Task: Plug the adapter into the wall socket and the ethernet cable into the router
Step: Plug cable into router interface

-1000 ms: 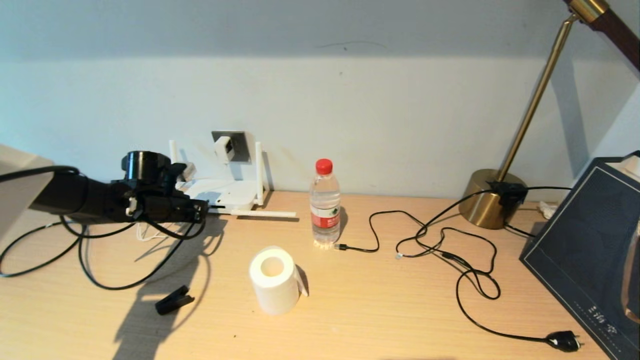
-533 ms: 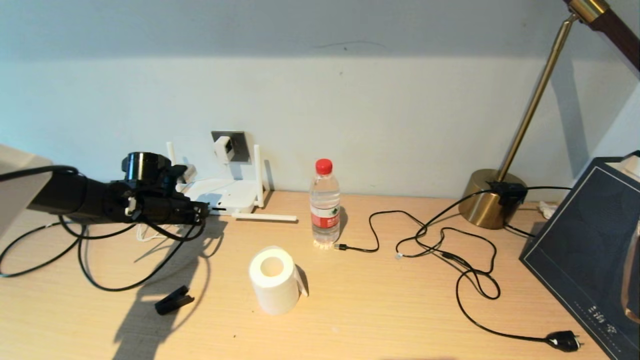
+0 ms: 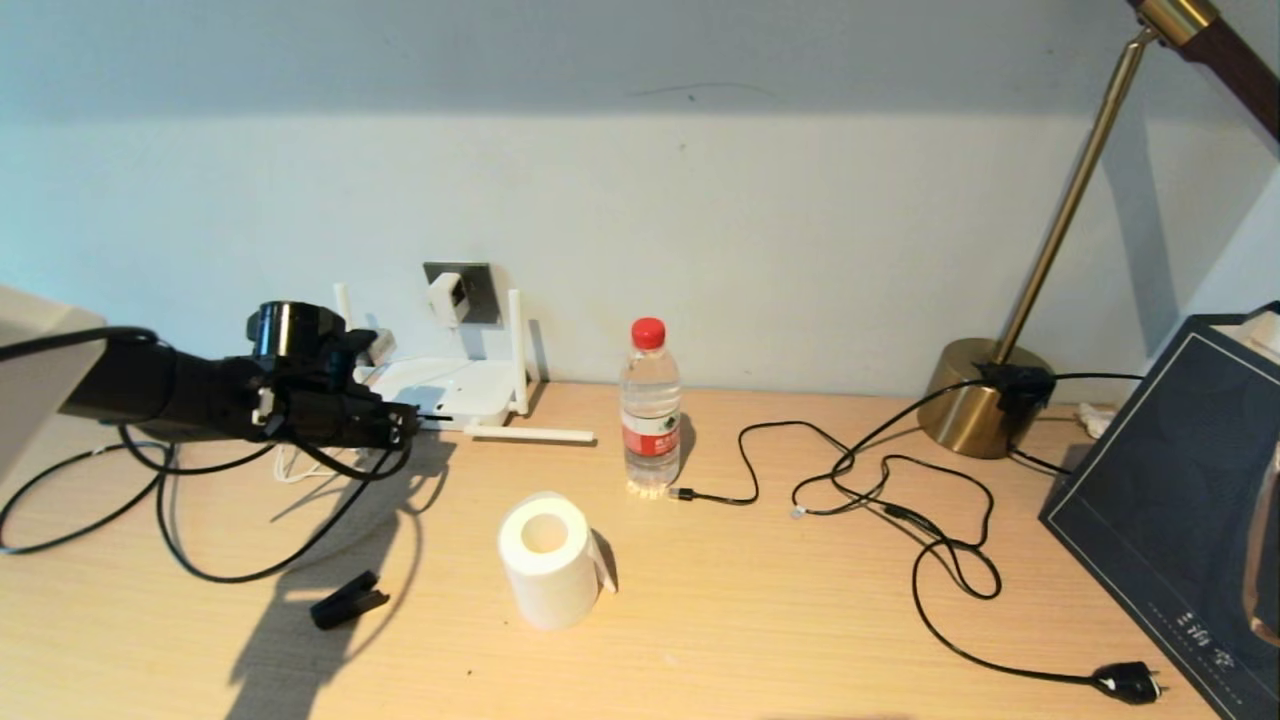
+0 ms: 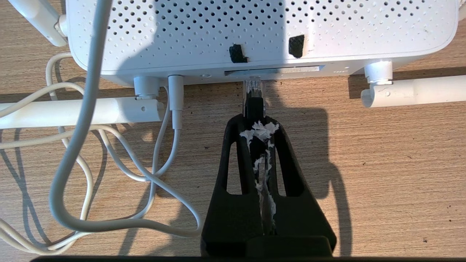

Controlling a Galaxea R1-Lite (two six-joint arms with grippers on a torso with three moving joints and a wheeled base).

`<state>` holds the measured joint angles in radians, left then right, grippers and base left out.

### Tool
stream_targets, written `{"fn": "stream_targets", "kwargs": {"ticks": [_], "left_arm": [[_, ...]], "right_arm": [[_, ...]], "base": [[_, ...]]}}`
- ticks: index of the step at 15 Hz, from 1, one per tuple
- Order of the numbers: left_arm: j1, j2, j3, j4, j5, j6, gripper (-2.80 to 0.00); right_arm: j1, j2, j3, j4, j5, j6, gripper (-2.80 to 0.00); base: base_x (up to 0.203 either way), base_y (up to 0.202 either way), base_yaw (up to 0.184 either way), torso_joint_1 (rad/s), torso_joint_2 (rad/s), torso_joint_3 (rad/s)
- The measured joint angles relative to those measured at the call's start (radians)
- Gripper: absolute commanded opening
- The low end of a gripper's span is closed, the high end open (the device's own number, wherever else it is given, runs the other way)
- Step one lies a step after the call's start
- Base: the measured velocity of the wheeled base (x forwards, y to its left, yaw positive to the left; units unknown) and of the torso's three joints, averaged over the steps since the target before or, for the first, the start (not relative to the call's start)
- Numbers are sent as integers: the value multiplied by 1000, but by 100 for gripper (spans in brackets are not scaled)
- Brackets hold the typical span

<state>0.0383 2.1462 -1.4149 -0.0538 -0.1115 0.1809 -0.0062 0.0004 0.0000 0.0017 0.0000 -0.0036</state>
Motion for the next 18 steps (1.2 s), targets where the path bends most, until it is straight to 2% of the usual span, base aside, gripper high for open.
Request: {"fn": "stream_targets", "kwargs": {"ticks": [18], "left_arm": [[3,-2,-17,18,-1,-1,-280]], "right_arm": [[0,0,0,0,0,0,-280]], "base": [[0,0,0,0,0,0]]}}
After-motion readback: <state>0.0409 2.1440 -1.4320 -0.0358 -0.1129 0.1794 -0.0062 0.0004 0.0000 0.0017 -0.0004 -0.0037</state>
